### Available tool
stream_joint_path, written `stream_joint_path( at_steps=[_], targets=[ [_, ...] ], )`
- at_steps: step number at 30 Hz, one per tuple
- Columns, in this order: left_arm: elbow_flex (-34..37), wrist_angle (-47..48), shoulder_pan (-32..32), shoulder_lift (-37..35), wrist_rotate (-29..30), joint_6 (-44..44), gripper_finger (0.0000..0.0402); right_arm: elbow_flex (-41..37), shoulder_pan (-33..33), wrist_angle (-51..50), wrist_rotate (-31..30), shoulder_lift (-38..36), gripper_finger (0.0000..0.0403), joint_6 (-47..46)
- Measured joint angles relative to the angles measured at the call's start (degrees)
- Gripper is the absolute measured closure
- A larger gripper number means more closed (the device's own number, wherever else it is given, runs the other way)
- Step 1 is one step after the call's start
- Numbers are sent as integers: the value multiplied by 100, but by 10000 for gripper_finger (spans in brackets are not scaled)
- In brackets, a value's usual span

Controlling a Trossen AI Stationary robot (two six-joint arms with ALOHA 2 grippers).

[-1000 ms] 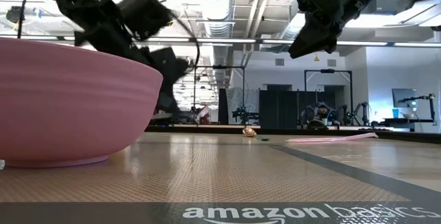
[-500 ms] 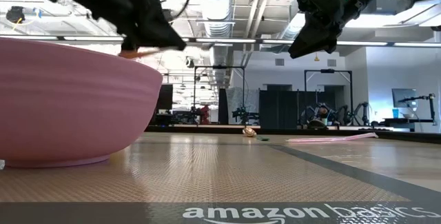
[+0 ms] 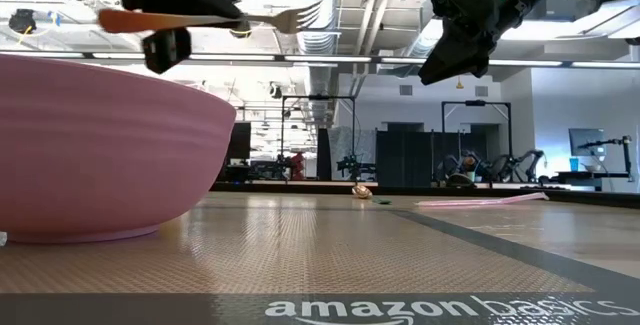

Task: Pick & Place Utensil
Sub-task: Put the orange fork into the pink bowl

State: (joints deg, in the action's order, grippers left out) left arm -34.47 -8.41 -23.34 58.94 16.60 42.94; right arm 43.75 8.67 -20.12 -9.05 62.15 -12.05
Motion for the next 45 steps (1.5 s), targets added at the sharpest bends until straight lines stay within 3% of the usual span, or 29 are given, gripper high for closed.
stream_joint_path(
  at_steps=[11,21,27,32,45],
  targets=[
    [-3,444,-598,-45,-487,1250,387,0,0,-2,-1,0,285,0],
    [-5,1252,-1181,-42,-1069,1741,387,0,0,-7,-1,0,285,0],
    [-5,1604,-1459,16,-1104,1758,387,0,-1,-8,-1,7,285,0],
    [-5,1655,-1387,331,-1123,1759,387,0,-2,-12,1,9,285,0],
    [-27,1521,-756,1158,-1993,1806,380,0,-1,0,-1,9,285,0]
  ],
)
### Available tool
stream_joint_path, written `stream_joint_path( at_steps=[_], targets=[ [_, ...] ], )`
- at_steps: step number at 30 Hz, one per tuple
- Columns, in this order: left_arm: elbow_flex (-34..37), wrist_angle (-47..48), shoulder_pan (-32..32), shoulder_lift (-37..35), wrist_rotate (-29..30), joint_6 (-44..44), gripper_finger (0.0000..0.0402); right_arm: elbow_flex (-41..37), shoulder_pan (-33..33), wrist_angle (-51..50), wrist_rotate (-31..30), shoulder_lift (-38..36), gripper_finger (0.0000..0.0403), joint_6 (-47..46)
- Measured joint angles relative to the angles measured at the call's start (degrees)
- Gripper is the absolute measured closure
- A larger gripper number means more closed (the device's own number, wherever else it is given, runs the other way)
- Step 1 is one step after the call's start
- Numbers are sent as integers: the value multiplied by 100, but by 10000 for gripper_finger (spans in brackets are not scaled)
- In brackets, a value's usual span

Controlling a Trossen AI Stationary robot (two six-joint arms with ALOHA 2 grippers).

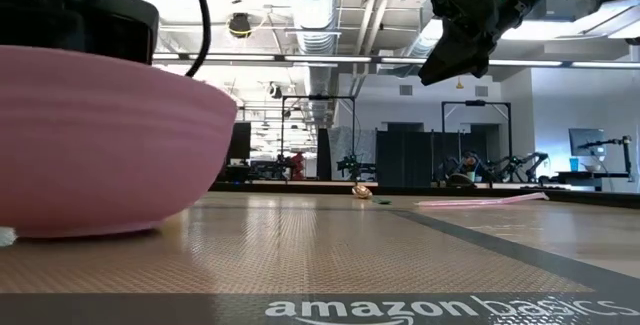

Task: Pick & Place Utensil
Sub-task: Put the orange fork into the pink bowl, then put the green spoon into the pink bowl on the transparent mat

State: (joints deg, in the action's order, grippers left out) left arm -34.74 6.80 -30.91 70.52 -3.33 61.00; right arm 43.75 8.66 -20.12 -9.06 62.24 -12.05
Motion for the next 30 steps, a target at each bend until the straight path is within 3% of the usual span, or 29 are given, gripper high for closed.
stream_joint_path(
  at_steps=[30],
  targets=[
    [24,-345,686,-2,11,-30,336,0,-1,26,0,-1,285,0]
  ],
)
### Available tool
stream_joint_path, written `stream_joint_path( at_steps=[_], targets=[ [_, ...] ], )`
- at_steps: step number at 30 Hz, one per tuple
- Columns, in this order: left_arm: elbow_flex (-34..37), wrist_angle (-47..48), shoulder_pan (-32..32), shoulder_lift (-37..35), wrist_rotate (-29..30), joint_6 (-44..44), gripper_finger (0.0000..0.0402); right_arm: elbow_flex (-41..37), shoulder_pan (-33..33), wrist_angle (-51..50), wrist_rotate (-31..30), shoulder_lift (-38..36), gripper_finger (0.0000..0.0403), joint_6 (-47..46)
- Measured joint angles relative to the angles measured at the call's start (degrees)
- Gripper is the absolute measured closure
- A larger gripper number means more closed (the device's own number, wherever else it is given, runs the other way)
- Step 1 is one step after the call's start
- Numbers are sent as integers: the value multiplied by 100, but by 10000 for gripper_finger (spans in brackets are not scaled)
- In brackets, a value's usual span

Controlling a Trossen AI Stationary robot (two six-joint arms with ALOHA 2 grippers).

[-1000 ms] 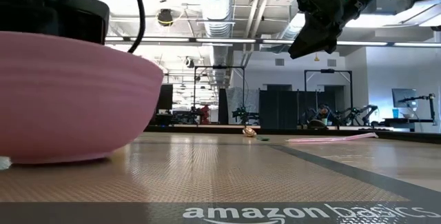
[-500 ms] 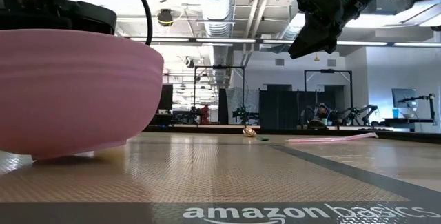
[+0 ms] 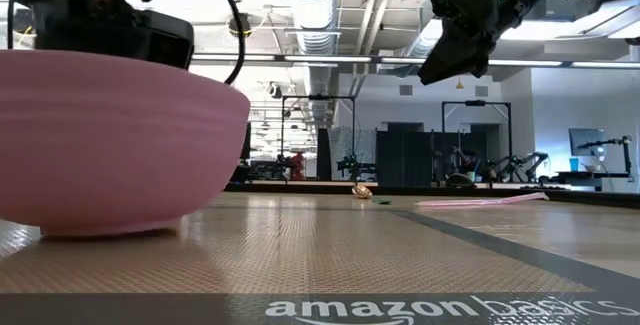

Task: Pick & Place Utensil
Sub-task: Put the green spoon into the pink bowl on the transparent mat

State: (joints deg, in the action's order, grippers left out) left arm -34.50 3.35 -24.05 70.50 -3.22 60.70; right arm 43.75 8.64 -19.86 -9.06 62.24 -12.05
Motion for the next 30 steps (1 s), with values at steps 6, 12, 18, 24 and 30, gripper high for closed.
stream_joint_path(
  at_steps=[6,12,18,24,30],
  targets=[
    [0,-490,220,0,0,-40,337,2,0,144,0,14,285,0],
    [-1,-1046,349,-2,-4,-406,338,13,2,373,0,360,285,-2],
    [-2,-1636,432,-4,41,-1898,344,9,36,1014,0,1155,285,0],
    [-2,-1885,701,-4,63,-2949,346,17,275,2061,-407,1965,285,-101],
    [-2,-1889,997,-4,64,-3352,346,11,597,2098,-597,2548,285,-459]
  ],
)
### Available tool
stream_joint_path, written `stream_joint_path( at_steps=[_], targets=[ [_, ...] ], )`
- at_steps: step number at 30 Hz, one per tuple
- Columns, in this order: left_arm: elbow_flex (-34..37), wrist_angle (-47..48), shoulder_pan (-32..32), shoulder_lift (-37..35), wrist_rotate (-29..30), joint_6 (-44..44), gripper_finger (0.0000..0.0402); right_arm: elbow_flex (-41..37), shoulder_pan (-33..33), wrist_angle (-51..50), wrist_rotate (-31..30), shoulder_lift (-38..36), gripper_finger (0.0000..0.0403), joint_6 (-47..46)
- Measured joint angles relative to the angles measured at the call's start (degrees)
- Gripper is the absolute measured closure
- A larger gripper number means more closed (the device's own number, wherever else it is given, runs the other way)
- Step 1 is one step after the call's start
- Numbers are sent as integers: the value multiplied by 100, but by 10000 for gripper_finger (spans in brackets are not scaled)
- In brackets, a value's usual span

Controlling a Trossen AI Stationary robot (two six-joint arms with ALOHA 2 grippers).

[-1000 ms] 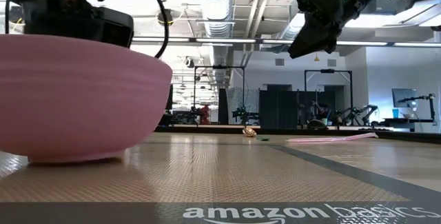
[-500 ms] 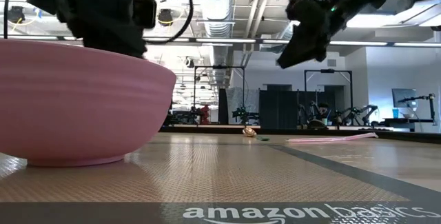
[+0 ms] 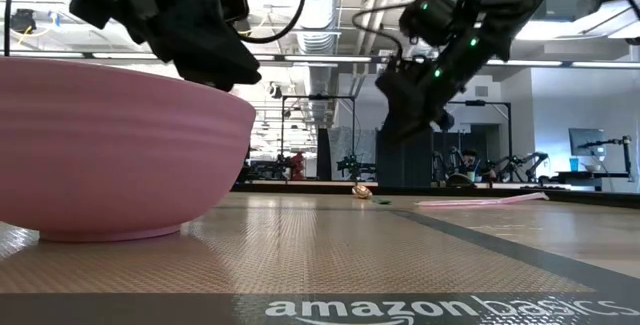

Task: Pick & Place Utensil
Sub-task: Put the green spoon into the pink bowl on the transparent mat

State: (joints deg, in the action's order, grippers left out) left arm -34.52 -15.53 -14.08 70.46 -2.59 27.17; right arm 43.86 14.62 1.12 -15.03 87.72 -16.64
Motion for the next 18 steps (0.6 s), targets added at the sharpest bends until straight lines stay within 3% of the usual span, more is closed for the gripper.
stream_joint_path(
  at_steps=[18],
  targets=[
    [0,2,194,0,0,-36,346,2,104,1168,28,1547,285,-594]
  ],
)
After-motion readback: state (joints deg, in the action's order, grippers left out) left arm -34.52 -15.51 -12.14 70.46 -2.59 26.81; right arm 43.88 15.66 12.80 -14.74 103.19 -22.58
